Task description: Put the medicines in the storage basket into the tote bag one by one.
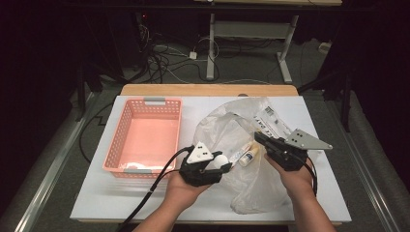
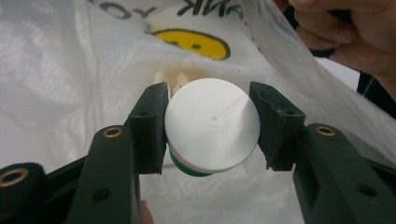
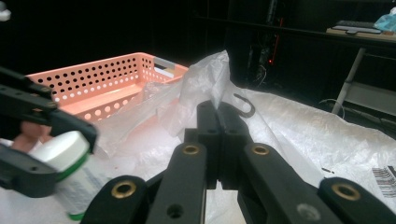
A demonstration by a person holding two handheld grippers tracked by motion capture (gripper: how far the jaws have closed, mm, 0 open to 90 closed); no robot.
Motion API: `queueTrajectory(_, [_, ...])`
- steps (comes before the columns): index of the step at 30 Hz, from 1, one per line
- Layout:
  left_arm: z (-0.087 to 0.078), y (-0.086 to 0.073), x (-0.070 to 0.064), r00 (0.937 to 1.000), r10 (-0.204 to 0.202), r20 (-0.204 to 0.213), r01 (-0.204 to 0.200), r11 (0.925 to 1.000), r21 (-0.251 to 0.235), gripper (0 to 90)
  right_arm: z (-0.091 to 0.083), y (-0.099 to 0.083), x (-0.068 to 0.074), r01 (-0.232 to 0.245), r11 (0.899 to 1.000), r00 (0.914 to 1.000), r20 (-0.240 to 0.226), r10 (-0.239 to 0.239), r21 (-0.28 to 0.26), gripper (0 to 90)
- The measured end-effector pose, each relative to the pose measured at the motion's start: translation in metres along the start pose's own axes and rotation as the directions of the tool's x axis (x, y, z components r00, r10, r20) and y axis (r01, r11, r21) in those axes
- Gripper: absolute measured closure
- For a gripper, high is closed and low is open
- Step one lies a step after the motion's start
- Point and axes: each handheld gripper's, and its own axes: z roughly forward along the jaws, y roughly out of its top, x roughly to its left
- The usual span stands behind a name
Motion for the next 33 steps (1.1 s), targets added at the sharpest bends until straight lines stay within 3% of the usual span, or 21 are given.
queueTrajectory(11, [0.047,0.025,0.018,0.9984,0.003,-0.057,-0.001,0.9994,0.035,48.4,0.001,-0.001,-0.002,-0.008,1.0,1.0,-0.002,0.008,0.0,90.0])
queueTrajectory(20, [0.082,0.03,0.041,0.9901,0.018,-0.14,-0.009,0.9978,0.066,48.4,0.0,-0.002,-0.005,-0.026,1.0,0.9997,-0.004,0.026,-0.007,90.0])
queueTrajectory(27, [0.104,0.028,0.055,0.9886,-0.001,-0.151,0.015,0.9958,0.091,48.3,0.001,-0.005,-0.008,-0.044,0.999,0.999,-0.001,0.044,-0.001,90.0])
queueTrajectory(33, [0.116,0.022,0.06,0.9906,-0.018,-0.136,0.033,0.9941,0.104,48.2,0.001,-0.007,-0.01,-0.051,0.999,0.9987,0.0,0.051,0.004,90.0])
